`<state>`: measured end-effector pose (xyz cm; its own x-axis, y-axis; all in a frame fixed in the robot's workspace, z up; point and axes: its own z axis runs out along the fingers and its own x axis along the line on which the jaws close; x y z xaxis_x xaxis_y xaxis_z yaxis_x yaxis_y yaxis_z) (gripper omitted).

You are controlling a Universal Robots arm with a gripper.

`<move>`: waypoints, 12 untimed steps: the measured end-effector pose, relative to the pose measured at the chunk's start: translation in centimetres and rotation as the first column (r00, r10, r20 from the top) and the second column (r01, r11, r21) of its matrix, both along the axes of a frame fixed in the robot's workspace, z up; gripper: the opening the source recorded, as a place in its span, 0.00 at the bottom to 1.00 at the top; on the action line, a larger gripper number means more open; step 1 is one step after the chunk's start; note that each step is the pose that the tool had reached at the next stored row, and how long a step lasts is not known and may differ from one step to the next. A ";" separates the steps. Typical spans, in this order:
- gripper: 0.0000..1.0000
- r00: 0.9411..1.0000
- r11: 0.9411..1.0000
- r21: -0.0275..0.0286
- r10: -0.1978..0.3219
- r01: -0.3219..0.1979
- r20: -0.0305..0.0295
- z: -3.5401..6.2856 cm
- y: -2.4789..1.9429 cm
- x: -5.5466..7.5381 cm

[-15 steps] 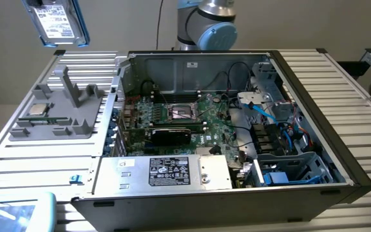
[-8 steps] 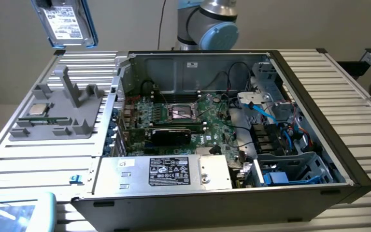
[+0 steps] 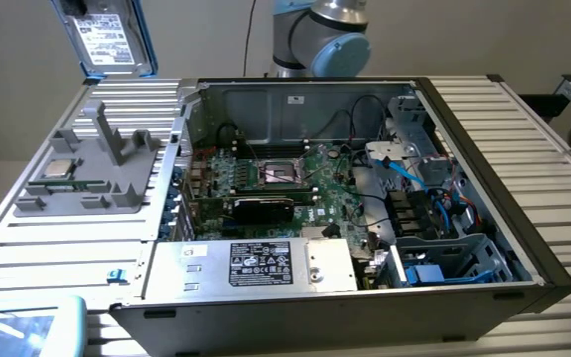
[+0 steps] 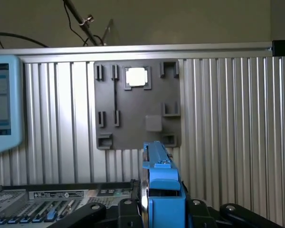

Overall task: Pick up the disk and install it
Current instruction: 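Pick up the disk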

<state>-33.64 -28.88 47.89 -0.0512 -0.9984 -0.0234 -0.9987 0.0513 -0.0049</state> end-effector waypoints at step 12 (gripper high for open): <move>0.37 1.000 1.000 0.011 0.000 0.000 0.000 0.45 -2.17 4.5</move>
<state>-29.15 -31.05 48.35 -0.0512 -0.9981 -0.0344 -0.9987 0.0513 -0.0045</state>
